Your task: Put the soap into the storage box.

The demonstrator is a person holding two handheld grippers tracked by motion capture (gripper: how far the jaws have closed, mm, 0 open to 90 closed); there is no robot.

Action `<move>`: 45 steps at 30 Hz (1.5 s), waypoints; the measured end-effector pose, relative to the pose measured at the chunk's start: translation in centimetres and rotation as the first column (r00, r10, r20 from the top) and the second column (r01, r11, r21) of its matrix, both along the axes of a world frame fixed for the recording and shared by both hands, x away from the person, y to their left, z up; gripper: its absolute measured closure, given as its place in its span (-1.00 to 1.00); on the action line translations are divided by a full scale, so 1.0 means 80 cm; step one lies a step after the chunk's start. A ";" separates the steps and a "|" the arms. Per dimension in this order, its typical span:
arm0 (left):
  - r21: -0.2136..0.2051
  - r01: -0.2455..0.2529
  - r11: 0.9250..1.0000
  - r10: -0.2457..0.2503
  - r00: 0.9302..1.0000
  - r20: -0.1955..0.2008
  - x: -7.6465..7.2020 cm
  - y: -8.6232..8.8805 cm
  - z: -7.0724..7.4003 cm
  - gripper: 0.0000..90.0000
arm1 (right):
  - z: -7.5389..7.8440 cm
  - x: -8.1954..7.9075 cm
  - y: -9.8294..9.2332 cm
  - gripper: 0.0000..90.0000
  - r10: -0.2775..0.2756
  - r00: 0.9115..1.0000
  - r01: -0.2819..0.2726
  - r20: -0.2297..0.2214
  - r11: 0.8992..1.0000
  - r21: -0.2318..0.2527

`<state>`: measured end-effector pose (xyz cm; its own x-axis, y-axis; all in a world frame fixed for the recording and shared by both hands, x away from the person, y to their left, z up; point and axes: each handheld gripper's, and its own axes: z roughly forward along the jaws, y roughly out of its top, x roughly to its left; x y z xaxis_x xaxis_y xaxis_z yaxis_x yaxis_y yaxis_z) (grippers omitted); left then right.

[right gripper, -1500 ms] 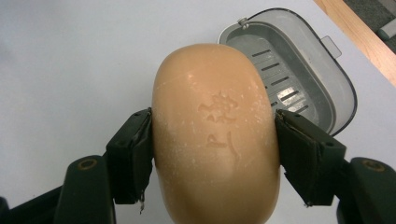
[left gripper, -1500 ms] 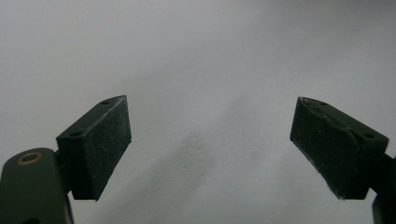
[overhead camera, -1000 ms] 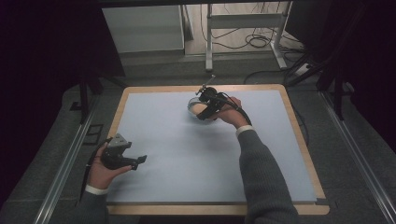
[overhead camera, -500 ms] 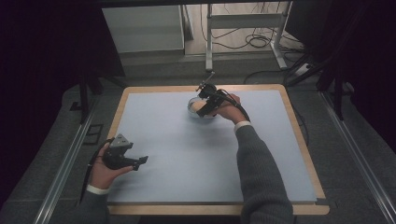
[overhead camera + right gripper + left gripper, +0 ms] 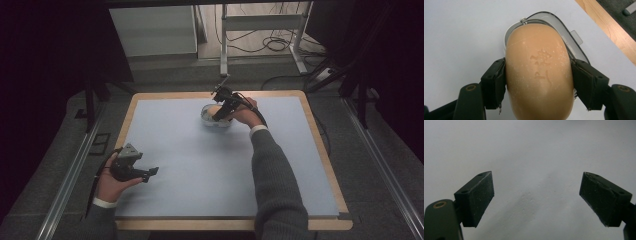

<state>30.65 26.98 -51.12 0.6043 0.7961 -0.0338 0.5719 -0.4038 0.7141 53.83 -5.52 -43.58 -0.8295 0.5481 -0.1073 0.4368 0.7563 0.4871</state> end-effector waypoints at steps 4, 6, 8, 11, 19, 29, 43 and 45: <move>0.000 0.000 1.000 0.000 1.000 -0.002 0.000 0.001 0.000 -0.72 | -0.003 0.008 0.005 -0.30 0.005 1.000 -0.005 -0.005 1.000 -0.012; -0.001 0.000 1.000 0.000 1.000 -0.002 0.001 0.001 -0.001 -0.72 | -0.006 0.013 0.008 -0.30 0.008 1.000 -0.008 -0.007 1.000 -0.016; -0.001 -0.001 1.000 0.001 1.000 -0.003 0.001 0.001 -0.001 -0.72 | -0.008 0.016 0.010 -0.30 0.006 1.000 -0.006 -0.007 1.000 -0.020; -0.002 -0.003 1.000 0.003 1.000 -0.002 0.001 0.003 -0.002 -0.72 | -0.011 0.020 0.013 -0.30 0.011 1.000 -0.012 -0.008 1.000 -0.019; -0.002 -0.005 1.000 0.005 1.000 0.002 0.000 0.003 -0.001 -0.72 | -0.021 0.023 0.015 -0.30 0.021 1.000 -0.021 -0.015 0.999 -0.035; 0.001 -0.006 1.000 0.006 1.000 0.000 0.000 0.002 -0.002 -0.72 | -0.026 0.020 0.008 -0.39 -0.005 1.000 0.005 0.004 1.000 0.009; 0.012 -0.003 1.000 0.003 1.000 0.003 0.000 0.000 -0.002 -0.71 | -0.008 -0.033 -0.025 -0.47 -0.043 0.996 0.031 0.075 0.987 0.157; 0.009 -0.002 1.000 0.002 1.000 0.005 0.000 -0.003 -0.001 -0.72 | -0.008 -0.042 -0.032 -0.47 -0.044 0.996 0.029 0.083 0.983 0.179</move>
